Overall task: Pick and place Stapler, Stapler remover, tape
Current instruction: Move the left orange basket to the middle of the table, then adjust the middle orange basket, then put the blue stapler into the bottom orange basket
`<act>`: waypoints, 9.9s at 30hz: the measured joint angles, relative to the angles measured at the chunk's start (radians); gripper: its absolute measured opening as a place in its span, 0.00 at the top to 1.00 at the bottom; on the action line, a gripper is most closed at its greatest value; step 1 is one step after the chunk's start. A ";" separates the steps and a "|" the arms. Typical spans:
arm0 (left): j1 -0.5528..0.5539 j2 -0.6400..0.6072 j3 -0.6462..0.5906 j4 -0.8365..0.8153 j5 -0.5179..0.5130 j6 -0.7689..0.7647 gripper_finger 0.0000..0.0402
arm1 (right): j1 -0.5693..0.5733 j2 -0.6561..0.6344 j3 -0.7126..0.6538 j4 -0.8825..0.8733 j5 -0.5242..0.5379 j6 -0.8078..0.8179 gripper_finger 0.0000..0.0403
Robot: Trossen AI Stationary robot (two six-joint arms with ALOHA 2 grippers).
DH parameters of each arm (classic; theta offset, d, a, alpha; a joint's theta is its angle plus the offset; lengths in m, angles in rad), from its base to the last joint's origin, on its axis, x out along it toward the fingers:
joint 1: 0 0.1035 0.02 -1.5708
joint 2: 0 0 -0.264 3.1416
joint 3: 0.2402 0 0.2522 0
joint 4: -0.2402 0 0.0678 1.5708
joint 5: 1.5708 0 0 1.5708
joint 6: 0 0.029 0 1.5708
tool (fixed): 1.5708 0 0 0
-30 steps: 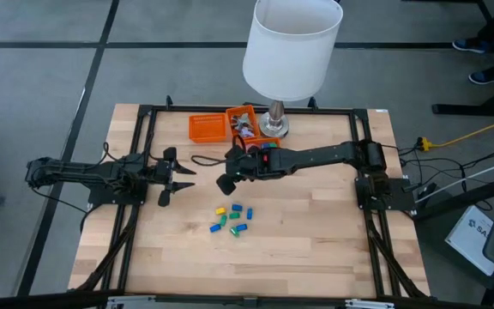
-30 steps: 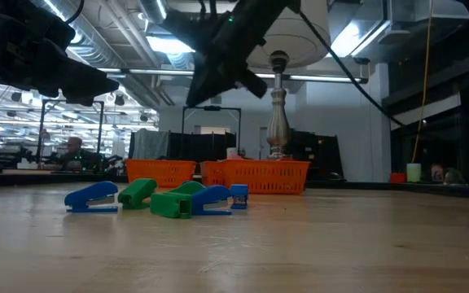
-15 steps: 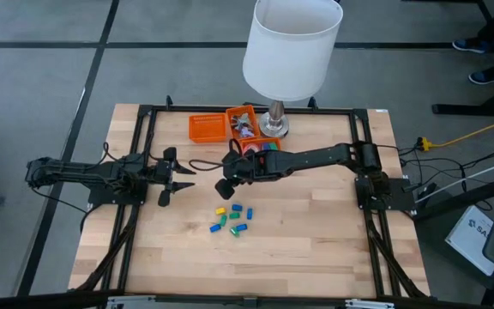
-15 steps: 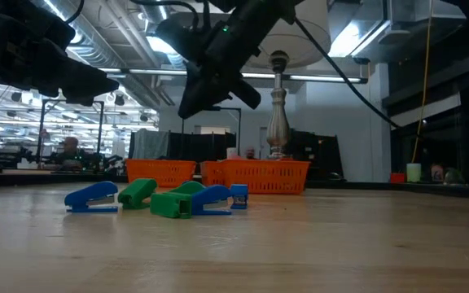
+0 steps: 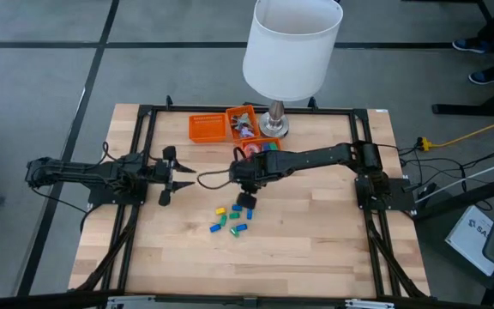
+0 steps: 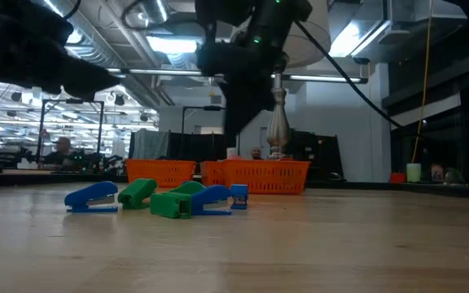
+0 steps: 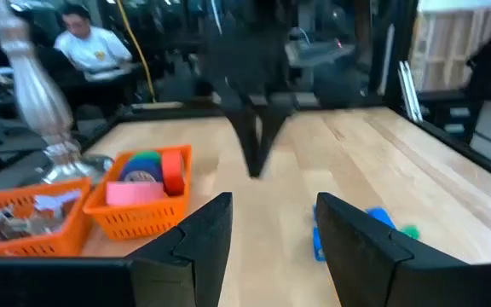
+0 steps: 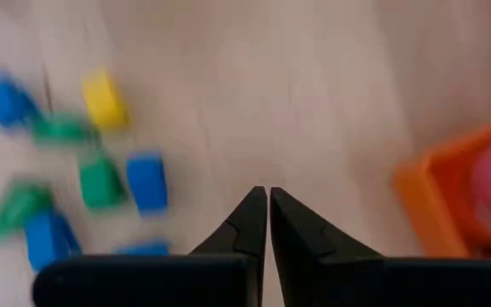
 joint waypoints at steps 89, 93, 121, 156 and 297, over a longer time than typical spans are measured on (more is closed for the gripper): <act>0.258 1.241 0.680 -0.534 0.057 0.033 0.99 | 0.039 -0.517 -0.726 0.451 0.002 -0.172 0.95; 0.127 1.241 0.680 -0.515 0.056 -0.040 0.99 | 0.039 -0.517 -0.726 0.451 0.002 -0.172 0.95; -0.104 1.314 0.677 -0.195 -0.006 -0.124 0.99 | 0.040 -0.519 -0.726 0.417 0.002 -0.172 0.95; -0.043 1.536 0.924 -0.178 -0.033 -0.044 0.81 | 0.028 -0.697 -0.780 0.184 0.153 -0.116 0.95; -0.039 -0.038 -0.001 -0.080 0.071 -0.022 0.73 | 0.069 -0.461 -0.694 0.917 -0.339 -0.176 0.95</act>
